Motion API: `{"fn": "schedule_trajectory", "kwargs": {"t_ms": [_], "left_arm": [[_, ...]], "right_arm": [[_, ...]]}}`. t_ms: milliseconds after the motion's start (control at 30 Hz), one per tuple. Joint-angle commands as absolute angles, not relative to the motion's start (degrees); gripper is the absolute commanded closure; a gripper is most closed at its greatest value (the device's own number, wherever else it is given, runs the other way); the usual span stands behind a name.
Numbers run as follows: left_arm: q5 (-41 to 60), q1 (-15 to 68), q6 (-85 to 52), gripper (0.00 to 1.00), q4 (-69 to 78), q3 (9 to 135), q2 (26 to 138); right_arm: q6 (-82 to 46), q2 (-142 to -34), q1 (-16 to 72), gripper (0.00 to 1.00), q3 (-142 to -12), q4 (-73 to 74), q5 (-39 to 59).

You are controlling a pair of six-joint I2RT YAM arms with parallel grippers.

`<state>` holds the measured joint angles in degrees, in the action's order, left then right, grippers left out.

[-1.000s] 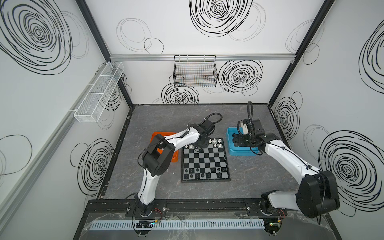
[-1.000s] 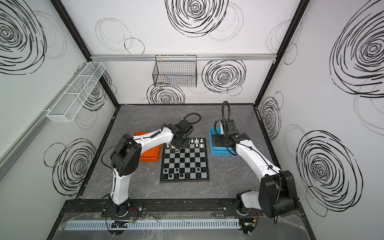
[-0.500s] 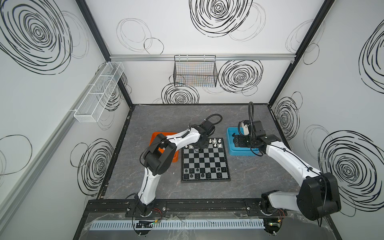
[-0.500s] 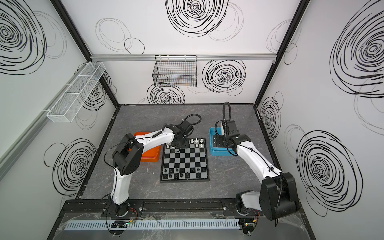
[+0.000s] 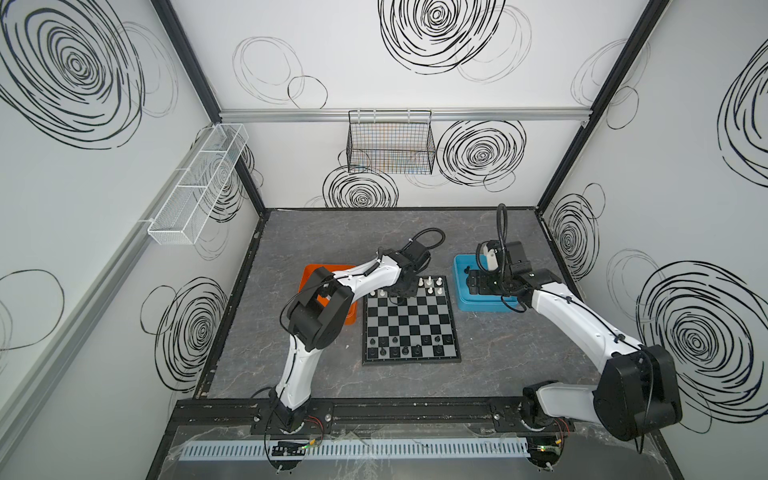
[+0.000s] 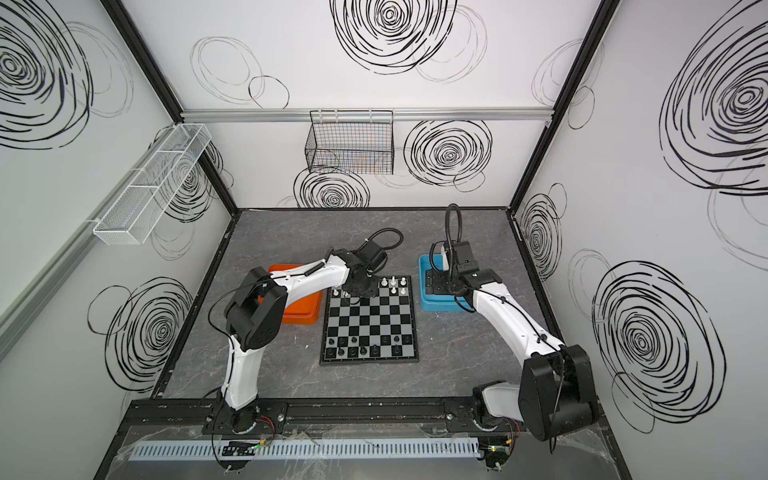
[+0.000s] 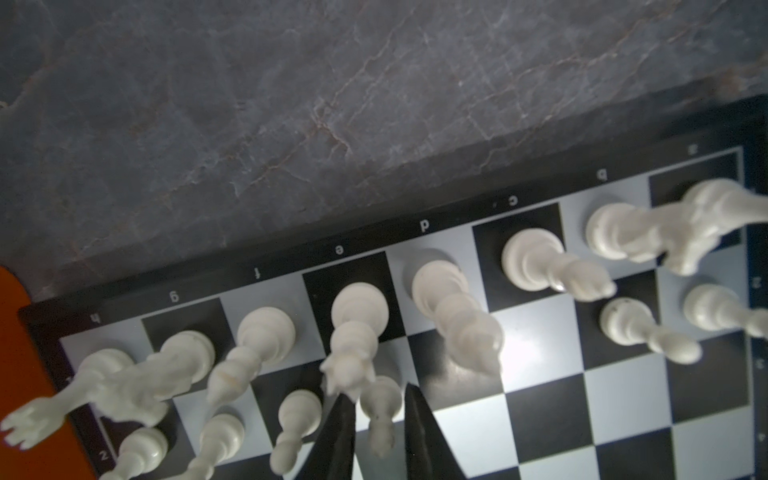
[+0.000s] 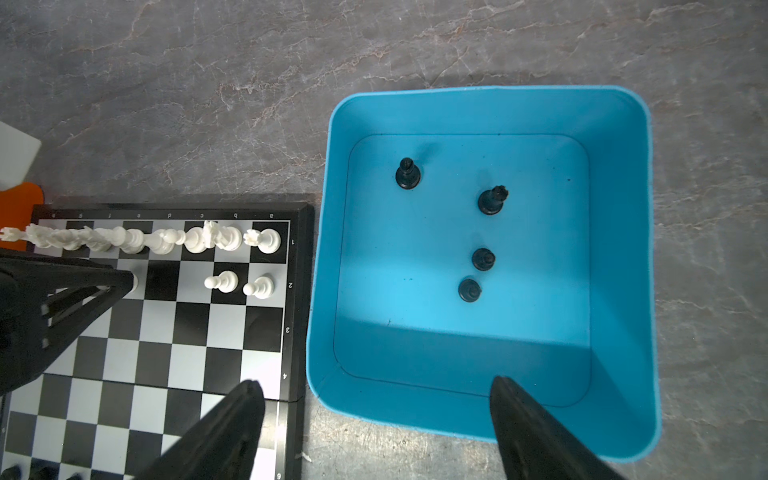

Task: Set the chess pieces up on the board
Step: 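Lower the white pawn onto an empty square in the white pawn row, then open the left gripper and withdraw it while the right lowers into the blue tray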

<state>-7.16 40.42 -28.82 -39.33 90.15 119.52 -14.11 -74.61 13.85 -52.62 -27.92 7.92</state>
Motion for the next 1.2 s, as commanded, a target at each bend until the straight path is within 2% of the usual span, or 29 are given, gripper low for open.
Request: {"fn": "schedule_trajectory", "kwargs": {"t_ms": [0, 300, 500, 733, 833, 933, 1167], "left_arm": [[-8.21, 40.74, -29.79, 0.71, -39.89, 91.58, 118.39], [-9.27, 40.83, -30.33, 0.61, -42.59, 91.49, 112.33], [-9.67, 40.45, -29.80, 0.44, -43.50, 91.16, 104.67], [-9.12, 36.10, -27.48, 0.08, -42.83, 87.22, 94.83], [-8.29, 31.64, -25.92, 0.01, -41.88, 83.28, 90.63], [-6.20, 26.42, -24.79, 0.04, -39.80, 78.78, 86.70], [-2.73, 17.08, -19.40, 0.04, -33.14, 70.39, 83.42]], "right_arm": [[-13.45, -73.13, 13.61, 0.11, -52.31, -27.20, 6.99], [-13.78, -73.21, 13.48, 0.10, -54.30, -28.82, 6.11], [-14.69, -74.59, 12.45, 0.07, -56.74, -29.80, 4.50], [-13.47, -83.51, 11.13, 0.09, -63.98, -30.36, 3.17], [-13.32, -88.18, 10.72, 0.12, -66.82, -30.34, 3.46], [-13.23, -93.50, 10.64, 0.16, -70.77, -32.35, 3.73], [-12.77, -99.07, 10.63, 0.19, -74.86, -32.36, 2.77]]}}
